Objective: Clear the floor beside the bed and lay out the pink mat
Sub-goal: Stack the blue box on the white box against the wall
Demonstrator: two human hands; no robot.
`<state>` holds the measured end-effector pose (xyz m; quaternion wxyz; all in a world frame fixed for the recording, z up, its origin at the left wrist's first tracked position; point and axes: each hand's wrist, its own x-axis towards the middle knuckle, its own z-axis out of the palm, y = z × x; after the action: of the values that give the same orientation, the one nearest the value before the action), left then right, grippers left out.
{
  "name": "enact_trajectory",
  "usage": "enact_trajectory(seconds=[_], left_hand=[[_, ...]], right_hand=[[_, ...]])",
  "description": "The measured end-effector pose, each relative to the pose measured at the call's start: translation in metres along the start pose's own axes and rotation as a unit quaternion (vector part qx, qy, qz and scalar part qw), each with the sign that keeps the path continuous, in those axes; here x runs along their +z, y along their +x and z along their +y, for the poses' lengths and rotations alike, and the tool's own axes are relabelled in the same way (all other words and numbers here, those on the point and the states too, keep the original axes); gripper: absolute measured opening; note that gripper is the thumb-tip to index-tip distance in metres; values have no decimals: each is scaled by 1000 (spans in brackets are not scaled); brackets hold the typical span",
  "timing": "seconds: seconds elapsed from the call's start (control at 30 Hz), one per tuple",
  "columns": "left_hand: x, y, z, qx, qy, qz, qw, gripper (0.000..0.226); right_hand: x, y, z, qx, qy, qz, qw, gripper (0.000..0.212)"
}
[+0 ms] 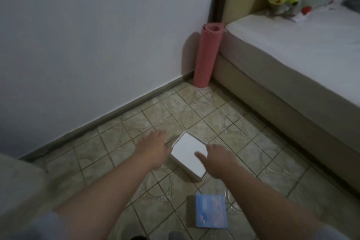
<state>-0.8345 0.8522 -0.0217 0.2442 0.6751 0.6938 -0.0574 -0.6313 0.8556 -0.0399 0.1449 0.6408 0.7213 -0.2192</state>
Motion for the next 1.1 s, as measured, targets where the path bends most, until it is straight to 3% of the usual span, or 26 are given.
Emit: enact_trajectory(seconds=[0.2, 0.33, 0.5, 0.63, 0.83, 1.1], left_hand=[[37, 64, -27, 89, 47, -128, 987, 67], [24, 128, -56, 125, 78, -167, 975, 66], [-9, 230, -63, 141, 96, -111, 979, 67], [-2, 303, -50, 169, 50, -66, 982, 68], [104, 389, -48, 196, -68, -30, 978, 70], [315, 481, -117, 204, -144, -120, 961, 81]], right_hand=[[-64, 78, 19, 114, 65, 77, 988, 69], [-62, 113, 26, 187, 115, 122, 968, 67], [11, 142, 22, 259, 190, 126, 939, 61], [101, 160, 24, 299, 222, 105, 922, 62], [230, 220, 50, 344, 312, 175, 868, 70], [384, 330, 106, 358, 415, 268, 792, 82]])
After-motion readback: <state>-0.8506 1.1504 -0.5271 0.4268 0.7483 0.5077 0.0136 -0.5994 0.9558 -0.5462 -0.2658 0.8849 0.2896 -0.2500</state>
